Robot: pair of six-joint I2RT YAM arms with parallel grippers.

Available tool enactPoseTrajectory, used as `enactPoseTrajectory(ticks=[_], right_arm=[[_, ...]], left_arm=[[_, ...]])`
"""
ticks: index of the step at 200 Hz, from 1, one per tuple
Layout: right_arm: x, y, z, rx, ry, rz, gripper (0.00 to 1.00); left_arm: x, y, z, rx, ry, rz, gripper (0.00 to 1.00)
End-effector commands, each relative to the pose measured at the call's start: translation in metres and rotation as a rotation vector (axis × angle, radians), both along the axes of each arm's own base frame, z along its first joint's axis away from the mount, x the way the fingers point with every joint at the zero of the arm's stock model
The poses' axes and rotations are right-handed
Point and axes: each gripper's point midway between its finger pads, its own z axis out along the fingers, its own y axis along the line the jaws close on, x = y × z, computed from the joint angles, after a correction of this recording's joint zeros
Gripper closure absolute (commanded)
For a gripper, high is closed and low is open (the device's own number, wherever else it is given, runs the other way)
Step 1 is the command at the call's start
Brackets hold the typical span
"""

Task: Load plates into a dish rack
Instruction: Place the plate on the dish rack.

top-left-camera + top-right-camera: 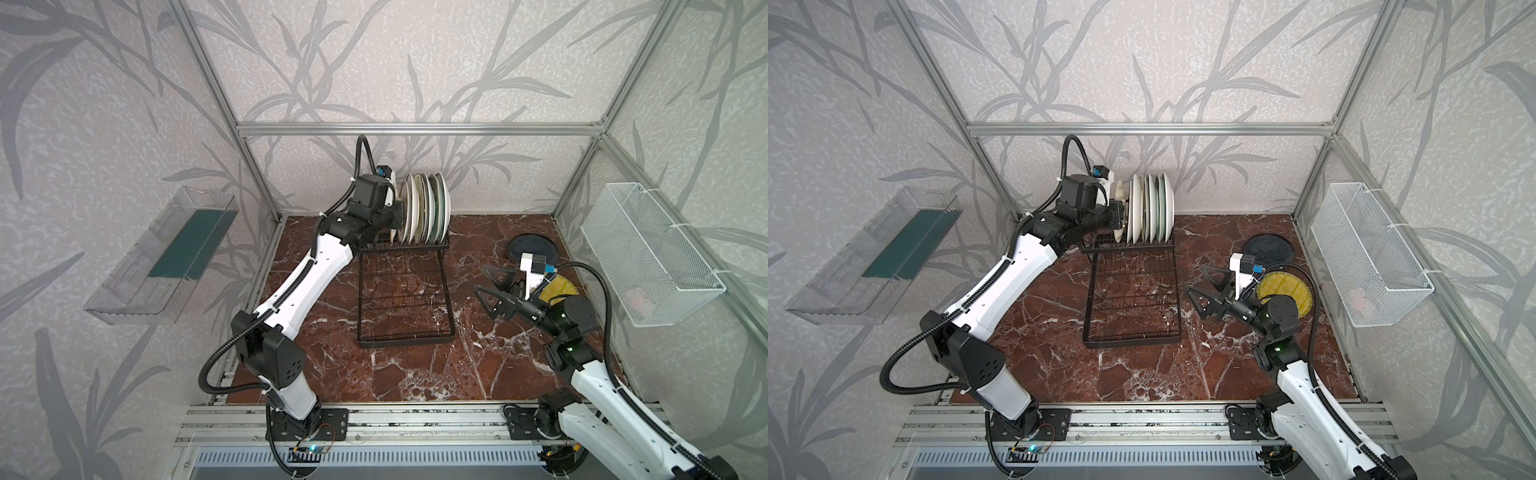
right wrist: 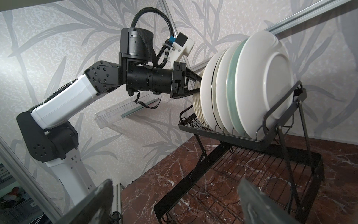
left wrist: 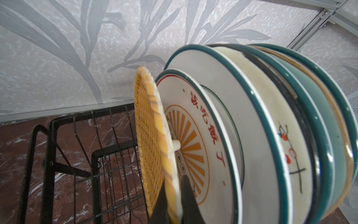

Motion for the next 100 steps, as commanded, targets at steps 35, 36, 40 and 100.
enactPoseTrajectory(ticks=[35,36,40,100], right_arm=[[-0.0032,0.0007,0.0056,0.005,-0.036,0.004,0.01],[-0.0032,0.0007,0.006,0.005,-0.036,0.004,0.01],[-0.0032,0.001,0.0053,0.004,-0.034,0.005,0.01],[-0.0028,0.0013,0.0041,0.002,-0.03,0.007,0.01]], left_arm=[[0.0051,0.0016,0.0036,-0.012,-0.02,0.013,0.89],[0.0054,0.0018,0.0032,-0.012,-0.019,0.014,0.88],[0.0052,0.0016,0.0027,-0.011,-0.018,0.013,0.87],[0.0046,0.0021,0.0038,-0.016,-0.015,0.016,0.81]])
